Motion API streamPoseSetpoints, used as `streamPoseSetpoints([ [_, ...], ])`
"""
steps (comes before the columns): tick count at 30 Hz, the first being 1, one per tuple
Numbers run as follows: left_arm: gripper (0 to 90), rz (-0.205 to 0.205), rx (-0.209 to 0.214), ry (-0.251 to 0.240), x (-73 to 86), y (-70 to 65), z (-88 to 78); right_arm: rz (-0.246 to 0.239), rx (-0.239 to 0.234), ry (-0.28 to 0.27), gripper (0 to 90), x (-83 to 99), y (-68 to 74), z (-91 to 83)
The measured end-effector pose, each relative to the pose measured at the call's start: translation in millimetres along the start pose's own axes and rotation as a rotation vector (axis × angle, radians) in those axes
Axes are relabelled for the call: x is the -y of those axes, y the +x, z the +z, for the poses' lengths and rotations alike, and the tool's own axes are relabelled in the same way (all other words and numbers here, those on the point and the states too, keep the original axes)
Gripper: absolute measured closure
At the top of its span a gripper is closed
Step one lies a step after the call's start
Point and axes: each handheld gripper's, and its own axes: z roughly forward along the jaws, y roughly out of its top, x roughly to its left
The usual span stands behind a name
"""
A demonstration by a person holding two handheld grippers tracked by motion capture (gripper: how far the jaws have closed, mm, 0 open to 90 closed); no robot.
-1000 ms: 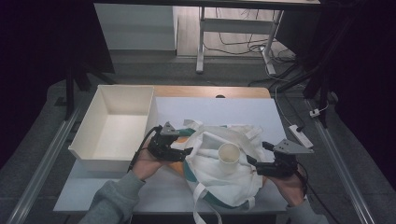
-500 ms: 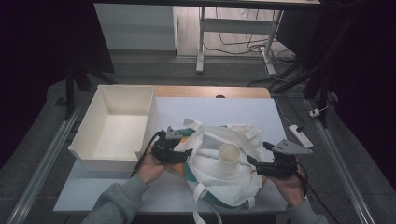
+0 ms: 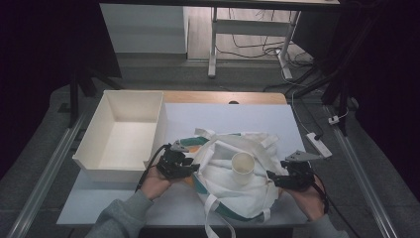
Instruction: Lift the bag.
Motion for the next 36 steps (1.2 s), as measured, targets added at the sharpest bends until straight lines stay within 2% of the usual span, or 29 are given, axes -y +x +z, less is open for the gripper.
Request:
streamPoseSetpoints([
  [3, 69.9, 0.008, 0.015, 0.019, 0.5, 1.7, 2.9, -0.006, -0.011, 0.049, 44.6, 6.2, -1.9, 5.1],
  [7, 77.8, 0.036, -0.004, 0.044, 1.9, 0.9, 7.1, -0.018, -0.033, 0.079, 67.3, 10.0, 0.1, 8.4],
  [10, 79.6, 0.044, -0.001, 0.046, 2.1, 1.6, 7.8, -0.046, -0.008, 0.097, 76.9, 9.5, 2.7, 8.5],
  [11, 80.1, 0.044, 0.002, 0.044, 2.2, 1.9, 7.4, -0.043, -0.014, 0.089, 78.4, 9.1, 2.5, 7.5],
  [16, 81.5, 0.051, 0.023, 0.015, 0.7, 1.0, 1.3, -0.054, -0.013, 0.040, 80.9, 4.8, 2.0, -2.0],
  [23, 82.1, 0.054, 0.051, -0.056, -7.2, -0.6, -21.2, -0.065, 0.019, -0.105, 82.1, -5.9, 3.1, -29.8],
  [27, 82.5, 0.035, 0.096, -0.104, -10.9, 2.0, -35.2, -0.047, 0.034, -0.164, 82.6, -7.8, -3.3, -43.1],
  [32, 82.7, 0.047, 0.080, -0.135, -13.6, -1.0, -44.2, -0.019, 0.033, -0.218, 82.8, -7.3, -10.4, -52.2],
  [36, 82.8, 0.056, 0.075, -0.142, -14.6, -2.3, -48.6, -0.026, 0.042, -0.238, 82.9, -8.2, -9.7, -54.5],
])
